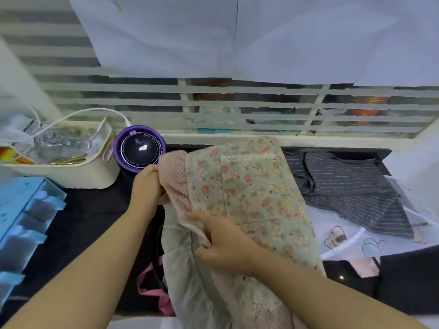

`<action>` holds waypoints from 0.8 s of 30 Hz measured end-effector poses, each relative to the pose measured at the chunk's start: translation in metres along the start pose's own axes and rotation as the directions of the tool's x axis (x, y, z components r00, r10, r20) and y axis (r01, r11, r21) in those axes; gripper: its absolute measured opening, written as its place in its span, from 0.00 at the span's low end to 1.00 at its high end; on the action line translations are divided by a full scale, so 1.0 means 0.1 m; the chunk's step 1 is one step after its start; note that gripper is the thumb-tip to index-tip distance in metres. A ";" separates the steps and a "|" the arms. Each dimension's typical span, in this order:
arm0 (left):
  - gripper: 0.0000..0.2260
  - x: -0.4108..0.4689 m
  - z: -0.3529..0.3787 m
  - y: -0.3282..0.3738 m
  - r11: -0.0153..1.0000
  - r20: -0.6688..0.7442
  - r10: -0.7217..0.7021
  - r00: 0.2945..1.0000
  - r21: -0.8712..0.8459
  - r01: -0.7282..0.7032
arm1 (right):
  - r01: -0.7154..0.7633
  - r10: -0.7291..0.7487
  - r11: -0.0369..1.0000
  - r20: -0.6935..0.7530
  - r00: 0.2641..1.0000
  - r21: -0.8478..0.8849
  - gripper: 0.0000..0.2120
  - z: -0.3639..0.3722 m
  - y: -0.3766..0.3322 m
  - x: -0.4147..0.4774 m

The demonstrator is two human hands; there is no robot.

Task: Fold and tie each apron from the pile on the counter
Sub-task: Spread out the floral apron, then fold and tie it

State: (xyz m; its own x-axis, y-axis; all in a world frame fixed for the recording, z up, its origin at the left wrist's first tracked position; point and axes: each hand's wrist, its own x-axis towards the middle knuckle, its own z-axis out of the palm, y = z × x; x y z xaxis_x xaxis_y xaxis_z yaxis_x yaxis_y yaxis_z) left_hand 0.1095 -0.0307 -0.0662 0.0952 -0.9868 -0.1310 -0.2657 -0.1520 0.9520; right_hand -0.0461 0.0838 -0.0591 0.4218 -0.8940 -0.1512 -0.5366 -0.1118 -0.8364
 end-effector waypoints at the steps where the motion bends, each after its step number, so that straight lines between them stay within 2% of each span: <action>1: 0.12 0.06 -0.02 -0.04 0.991 -0.027 -0.099 0.995 -0.097 0.096 | -0.002 0.005 0.998 0.039 0.999 -0.067 0.30 0.06 0.06 0.04; 3: 0.09 0.10 -0.04 -0.07 0.897 0.035 -0.299 0.954 -0.331 0.293 | -0.013 0.053 0.976 0.180 0.982 -0.217 0.31 0.13 0.16 0.09; 4: 0.07 0.13 -0.05 -0.11 0.847 0.085 -0.361 0.929 -0.386 0.365 | -0.028 0.096 0.966 0.254 0.962 -0.258 0.31 0.13 0.19 0.10; 6: 0.15 0.17 -0.05 -0.19 0.844 0.163 -0.393 0.905 -0.326 0.425 | -0.061 0.136 0.969 0.306 0.942 -0.241 0.30 0.04 0.19 0.10; 8: 0.30 0.21 -0.02 -0.23 0.905 0.223 -0.360 0.906 -0.153 0.397 | -0.090 0.118 0.981 0.162 0.980 -0.174 0.25 -0.15 0.20 0.13; 9: 0.36 0.22 0.00 -0.24 0.927 0.238 -0.342 0.909 -0.075 0.368 | -0.097 0.102 0.980 0.020 0.995 -0.174 0.21 -0.29 0.24 0.18; 10: 0.38 0.22 0.02 -0.21 0.941 0.243 -0.323 0.915 -0.018 0.337 | -0.110 0.082 0.973 -0.145 0.986 -0.202 0.18 -0.44 0.28 0.23; 12: 0.32 0.24 0.06 -0.18 0.955 0.255 -0.291 0.922 0.014 0.297 | -0.176 0.035 0.937 -0.422 0.906 -0.302 0.17 -0.80 0.41 0.37; 13: 0.29 0.26 0.09 -0.16 0.951 0.270 -0.299 0.915 0.000 0.310 | -0.212 0.012 0.910 -0.490 0.872 -0.356 0.20 -0.98 0.48 0.43; 14: 0.26 0.27 0.11 -0.13 0.945 0.292 -0.311 0.905 -0.011 0.328 | -0.256 0.010 0.872 -0.507 0.862 -0.417 0.24 -1.15 0.53 0.50; 16: 0.17 0.26 0.13 -0.03 0.946 0.329 -0.303 0.894 -0.006 0.323 | -0.337 0.083 0.747 -0.423 0.902 -0.573 0.30 -1.41 0.58 0.62; 18: 0.09 0.24 0.11 0.07 0.971 0.347 -0.238 0.907 0.062 0.232 | -0.352 0.180 0.640 -0.311 0.933 -0.684 0.33 -1.57 0.60 0.74; 20: 0.04 0.18 0.01 0.15 0.982 0.398 -0.077 0.914 0.187 0.001 | -0.344 0.267 0.627 -0.223 0.938 -0.699 0.28 -1.65 0.59 0.84; 21: 0.04 0.12 -0.04 0.18 0.951 0.439 0.013 0.899 0.272 -0.147 | -0.330 0.292 0.626 -0.180 0.939 -0.707 0.23 -1.68 0.56 0.86; 22: 0.05 0.07 -0.08 0.18 0.874 0.486 0.076 0.871 0.388 -0.293 | -0.293 0.293 0.613 -0.133 0.947 -0.734 0.17 -1.68 0.52 0.87; 24: 0.05 -0.10 -0.12 0.18 0.602 0.589 0.093 0.803 0.609 -0.516 | -0.185 0.261 0.545 -0.045 0.964 -0.818 0.11 -1.66 0.47 0.82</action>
State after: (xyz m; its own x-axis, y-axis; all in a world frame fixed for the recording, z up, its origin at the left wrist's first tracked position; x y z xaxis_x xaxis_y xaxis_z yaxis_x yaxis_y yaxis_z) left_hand 0.1151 -0.0233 -0.0443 -0.5131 -0.8394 -0.1794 -0.7935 0.3841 0.4721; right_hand -0.1583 -0.0672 -0.0237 0.2342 -0.9108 -0.3400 -0.9682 -0.2502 0.0033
